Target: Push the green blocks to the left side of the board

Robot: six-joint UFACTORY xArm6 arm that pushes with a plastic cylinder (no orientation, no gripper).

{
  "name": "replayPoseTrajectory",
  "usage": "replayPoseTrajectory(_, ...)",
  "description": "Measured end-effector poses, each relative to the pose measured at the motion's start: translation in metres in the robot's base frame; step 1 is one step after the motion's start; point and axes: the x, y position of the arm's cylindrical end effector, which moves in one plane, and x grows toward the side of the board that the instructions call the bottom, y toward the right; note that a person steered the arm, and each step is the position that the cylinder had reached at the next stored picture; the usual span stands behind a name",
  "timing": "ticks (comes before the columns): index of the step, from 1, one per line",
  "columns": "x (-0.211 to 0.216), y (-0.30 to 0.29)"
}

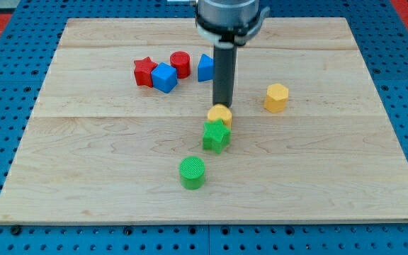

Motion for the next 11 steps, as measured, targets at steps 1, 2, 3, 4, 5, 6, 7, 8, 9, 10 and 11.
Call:
replayPoseTrajectory(1, 0.025, 0.009)
replayPoseTrajectory(2, 0.048, 0.02)
replayPoseTrajectory(3, 0.063, 0.02)
replayPoseTrajectory(4, 0.076, 0.053)
replayPoseTrajectory(5, 0.102, 0.068)
replayPoseTrajectory(6, 0.118, 0.032)
replayPoseTrajectory(7, 0.121, -0.003)
replayPoseTrajectory(8, 0.121, -0.016)
replayPoseTrajectory(9, 0.121, 0.004)
replayPoseTrajectory(10, 0.105, 0.058)
replayPoseTrajectory(11, 0.101, 0.028)
